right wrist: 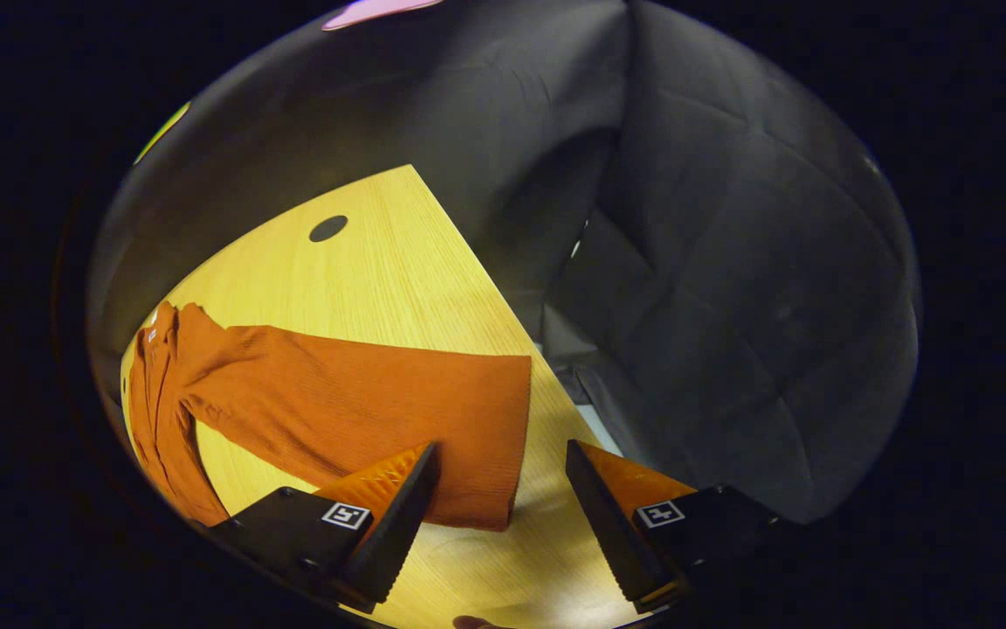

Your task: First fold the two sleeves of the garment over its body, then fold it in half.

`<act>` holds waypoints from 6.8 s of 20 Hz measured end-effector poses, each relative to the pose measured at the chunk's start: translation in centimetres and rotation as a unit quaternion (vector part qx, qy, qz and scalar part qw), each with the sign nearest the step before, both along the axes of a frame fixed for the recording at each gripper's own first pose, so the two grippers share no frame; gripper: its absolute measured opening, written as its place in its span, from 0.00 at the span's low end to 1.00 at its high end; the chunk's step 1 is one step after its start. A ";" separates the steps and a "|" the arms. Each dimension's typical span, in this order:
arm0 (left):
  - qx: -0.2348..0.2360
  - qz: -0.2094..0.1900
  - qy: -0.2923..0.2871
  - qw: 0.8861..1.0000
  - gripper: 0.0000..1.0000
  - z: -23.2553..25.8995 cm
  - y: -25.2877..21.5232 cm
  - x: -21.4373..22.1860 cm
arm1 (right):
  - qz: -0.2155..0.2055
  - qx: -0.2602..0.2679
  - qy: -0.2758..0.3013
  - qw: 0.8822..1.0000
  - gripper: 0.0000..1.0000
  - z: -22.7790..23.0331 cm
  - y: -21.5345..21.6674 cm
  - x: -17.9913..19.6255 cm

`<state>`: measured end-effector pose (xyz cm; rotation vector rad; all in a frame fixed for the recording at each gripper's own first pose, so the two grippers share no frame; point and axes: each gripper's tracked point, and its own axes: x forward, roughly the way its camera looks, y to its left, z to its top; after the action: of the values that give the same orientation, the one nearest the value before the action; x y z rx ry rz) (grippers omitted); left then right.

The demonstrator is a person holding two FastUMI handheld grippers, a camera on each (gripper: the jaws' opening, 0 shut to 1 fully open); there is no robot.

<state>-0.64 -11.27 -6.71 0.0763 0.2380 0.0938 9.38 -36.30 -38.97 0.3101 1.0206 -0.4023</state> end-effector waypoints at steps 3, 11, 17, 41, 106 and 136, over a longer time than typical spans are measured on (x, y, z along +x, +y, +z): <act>-0.002 0.010 0.004 1.000 1.00 -0.2 1.1 -0.2 | -0.014 0.015 0.023 1.000 0.94 0.0 -0.8 0.5; -0.004 0.033 0.010 0.999 1.00 -0.8 4.6 -0.3 | -0.035 0.049 0.125 0.990 0.58 -0.3 -0.6 2.6; 0.001 0.046 -0.003 0.999 0.99 -0.4 7.8 -0.6 | -0.077 0.060 0.115 0.989 0.21 -0.4 -0.4 3.8; -0.049 -0.019 -0.024 0.998 1.00 -3.0 17.4 1.3 | 0.102 0.106 -0.037 0.988 0.08 20.5 24.9 11.6; -0.244 0.330 0.319 0.854 0.99 -28.9 48.4 0.2 | 0.377 0.145 -0.126 0.906 0.97 20.6 47.1 -7.7; -0.181 0.157 0.244 0.940 0.03 -9.8 32.6 13.9 | 0.302 0.175 -0.151 0.925 0.94 16.8 27.2 -10.8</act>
<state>13.26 21.32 -16.56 -0.3120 0.7597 0.3482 -1.43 -9.13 -22.14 0.3454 0.8274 0.3843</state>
